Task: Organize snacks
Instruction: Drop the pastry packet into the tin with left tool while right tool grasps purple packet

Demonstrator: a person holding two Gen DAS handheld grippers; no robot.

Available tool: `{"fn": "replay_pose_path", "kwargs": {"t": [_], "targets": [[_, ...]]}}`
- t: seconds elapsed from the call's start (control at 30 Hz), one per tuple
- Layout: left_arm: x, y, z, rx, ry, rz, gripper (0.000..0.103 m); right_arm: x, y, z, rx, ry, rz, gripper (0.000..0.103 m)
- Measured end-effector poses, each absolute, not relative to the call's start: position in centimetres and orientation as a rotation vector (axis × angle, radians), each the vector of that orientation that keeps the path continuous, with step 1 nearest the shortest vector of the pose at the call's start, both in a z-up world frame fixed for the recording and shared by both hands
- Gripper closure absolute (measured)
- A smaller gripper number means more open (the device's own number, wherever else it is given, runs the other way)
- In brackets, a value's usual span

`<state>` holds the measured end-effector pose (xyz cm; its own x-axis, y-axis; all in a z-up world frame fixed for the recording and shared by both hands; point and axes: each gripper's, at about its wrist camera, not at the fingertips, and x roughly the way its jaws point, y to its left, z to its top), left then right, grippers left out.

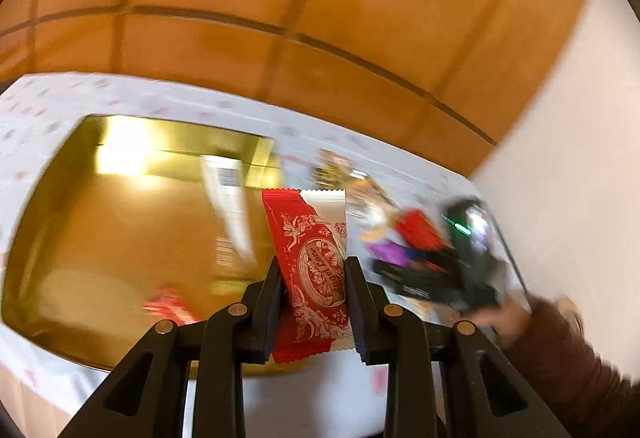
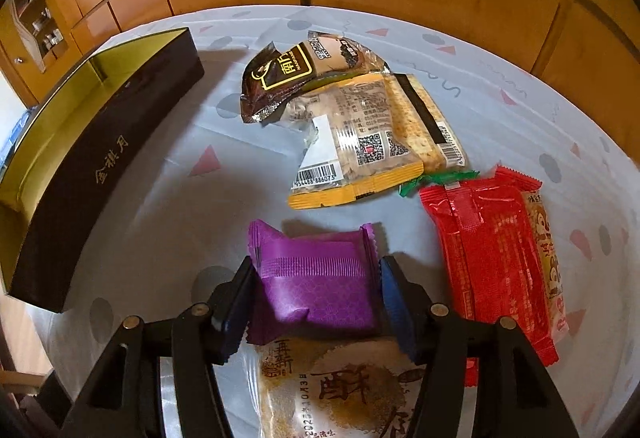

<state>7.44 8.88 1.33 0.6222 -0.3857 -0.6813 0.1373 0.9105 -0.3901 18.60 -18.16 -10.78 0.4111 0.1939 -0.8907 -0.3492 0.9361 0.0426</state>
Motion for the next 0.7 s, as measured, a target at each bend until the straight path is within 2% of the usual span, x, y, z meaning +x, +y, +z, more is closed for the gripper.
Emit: {"fn": "replay_pose_path", "kwargs": {"t": [0.33, 0.6, 0.7], "targets": [[13.1, 16.4, -1.3, -0.376, 0.931, -0.088, 0.074, 18.1, -18.1, -10.7, -0.183, 1.081, 0.342, 0.042], [19.4, 17.1, -2.8, -0.362, 0.959, -0.048, 0.074, 18.3, -18.1, -10.8, -0.171, 1.071, 0.336, 0.042], [21.6, 16.4, -3.4, -0.355, 0.983, -0.060, 0.067, 18.2, -18.2, -10.8, -0.168, 1.067, 0.334, 0.042]]}}
